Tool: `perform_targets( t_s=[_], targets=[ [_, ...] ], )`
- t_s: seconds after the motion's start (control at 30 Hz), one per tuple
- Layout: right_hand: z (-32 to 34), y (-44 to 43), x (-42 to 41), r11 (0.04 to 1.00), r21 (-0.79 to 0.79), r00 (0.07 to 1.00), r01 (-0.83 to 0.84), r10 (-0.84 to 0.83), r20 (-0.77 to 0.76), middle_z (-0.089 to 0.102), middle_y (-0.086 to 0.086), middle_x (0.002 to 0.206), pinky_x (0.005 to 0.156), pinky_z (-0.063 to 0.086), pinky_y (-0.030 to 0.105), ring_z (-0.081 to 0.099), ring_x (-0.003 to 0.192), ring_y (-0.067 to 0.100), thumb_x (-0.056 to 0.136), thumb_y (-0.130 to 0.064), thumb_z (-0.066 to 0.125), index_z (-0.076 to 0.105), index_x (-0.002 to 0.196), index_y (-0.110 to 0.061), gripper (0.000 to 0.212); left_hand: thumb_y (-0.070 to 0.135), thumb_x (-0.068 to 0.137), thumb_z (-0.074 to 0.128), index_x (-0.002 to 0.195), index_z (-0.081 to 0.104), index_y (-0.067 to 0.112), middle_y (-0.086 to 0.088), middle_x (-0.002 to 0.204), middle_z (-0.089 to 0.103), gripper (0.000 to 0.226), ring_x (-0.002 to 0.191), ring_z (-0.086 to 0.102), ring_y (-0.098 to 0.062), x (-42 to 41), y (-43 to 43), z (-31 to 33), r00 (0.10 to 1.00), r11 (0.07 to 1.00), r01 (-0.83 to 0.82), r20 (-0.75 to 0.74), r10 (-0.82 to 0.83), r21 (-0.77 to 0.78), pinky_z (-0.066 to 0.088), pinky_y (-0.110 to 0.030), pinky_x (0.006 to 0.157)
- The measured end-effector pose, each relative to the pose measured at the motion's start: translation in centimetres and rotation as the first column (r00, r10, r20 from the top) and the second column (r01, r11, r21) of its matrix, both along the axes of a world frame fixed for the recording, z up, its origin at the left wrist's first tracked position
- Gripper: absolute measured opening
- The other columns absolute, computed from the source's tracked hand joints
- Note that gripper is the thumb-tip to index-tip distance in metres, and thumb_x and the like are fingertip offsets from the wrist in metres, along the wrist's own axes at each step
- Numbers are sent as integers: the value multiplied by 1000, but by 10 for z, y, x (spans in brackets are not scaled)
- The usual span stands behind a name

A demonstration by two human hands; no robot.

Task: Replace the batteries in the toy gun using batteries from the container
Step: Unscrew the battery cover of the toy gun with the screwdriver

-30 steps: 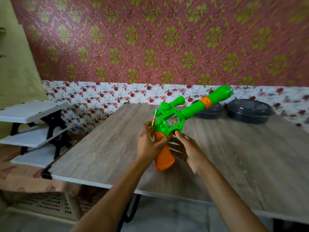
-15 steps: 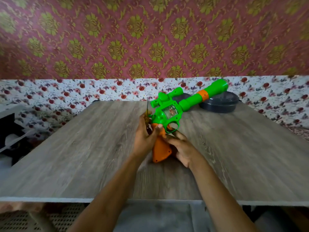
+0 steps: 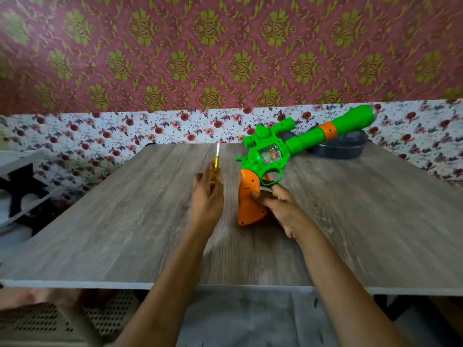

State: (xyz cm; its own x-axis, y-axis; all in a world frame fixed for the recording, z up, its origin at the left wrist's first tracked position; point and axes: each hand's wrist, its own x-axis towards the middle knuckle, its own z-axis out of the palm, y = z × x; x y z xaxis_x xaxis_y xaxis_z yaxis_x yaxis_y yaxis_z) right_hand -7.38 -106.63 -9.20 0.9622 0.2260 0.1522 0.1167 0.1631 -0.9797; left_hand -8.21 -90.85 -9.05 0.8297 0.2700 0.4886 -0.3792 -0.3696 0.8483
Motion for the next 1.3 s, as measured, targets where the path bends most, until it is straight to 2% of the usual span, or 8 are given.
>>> perform_targets(
  t_s=[0.13, 0.23, 0.3, 0.43, 0.6, 0.83, 1.1, 1.3],
  targets=[
    [-2, 1, 3, 999, -32, 1000, 22, -23, -19, 67, 3, 97, 86, 50, 25, 64, 77, 3, 87, -7, 57, 59, 113, -7, 26, -1, 83, 61, 125, 53, 15, 7, 92, 59, 46, 76, 58, 0, -19, 6, 11, 977, 985, -100, 200, 71, 142, 47, -10, 67],
    [-2, 1, 5, 999, -34, 1000, 20, -20, -20, 67, 1, 91, 88, 49, 26, 64, 75, 2, 87, -7, 58, 58, 117, -2, 31, 4, 79, 68, 101, 55, 17, 19, 89, 61, 29, 76, 61, 6, -30, 19, 16, 916, 979, -192, 370, 156, 63, 55, -22, 68],
    [-2, 0, 4, 999, -45, 1000, 14, -14, -11, 66, -1, 90, 83, 50, 23, 63, 75, 1, 87, -8, 57, 56, 119, 0, 32, 13, 80, 67, 104, 53, 17, 25, 94, 58, 28, 79, 61, 6, -39, 25, 12, 844, 967, -252, 494, 208, 24, 56, -28, 68],
    [-3, -3, 0, 998, -52, 999, -28, 30, 38, 68, 2, 92, 73, 53, 19, 65, 79, 5, 78, -18, 64, 57, 116, 0, 42, 25, 87, 63, 116, 42, 12, 3, 97, 61, 38, 81, 63, -2, -58, 18, 6, 745, 949, -313, 615, 260, -23, 55, -22, 73],
    [-3, -2, -1, 999, -48, 999, -9, 11, 36, 67, 3, 92, 69, 53, 17, 63, 77, 5, 70, -25, 61, 58, 112, -5, 47, 15, 90, 56, 128, 36, 10, -5, 98, 62, 43, 89, 61, -5, -64, 12, 7, 771, 952, -296, 608, 189, 80, 49, -6, 78],
    [-4, -4, 1, 998, -49, 999, -30, 31, 31, 66, 0, 92, 66, 53, 15, 65, 71, -3, 87, -9, 58, 55, 113, -8, 26, 15, 90, 52, 137, 30, 10, 0, 108, 58, 52, 95, 56, 1, -62, 9, 4, 823, 915, -236, 568, 9, 327, 44, -2, 84],
    [-3, -4, 0, 998, -62, 1000, -21, 22, 16, 67, 3, 95, 71, 54, 21, 66, 75, 2, 80, -17, 62, 56, 118, -4, 40, 14, 89, 53, 134, 34, 12, -10, 106, 64, 49, 94, 60, -10, -61, 8, 3, 809, 901, -254, 587, -1, 352, 44, -4, 84],
    [-2, -2, 0, 997, -78, 1000, -13, 14, 15, 65, 6, 100, 77, 53, 25, 64, 81, 7, 89, -9, 54, 56, 115, -9, 26, 15, 90, 54, 134, 37, 16, -14, 103, 66, 47, 92, 60, -9, -61, 9, 2, 808, 893, -242, 589, -32, 380, 48, -11, 79]
  ],
)
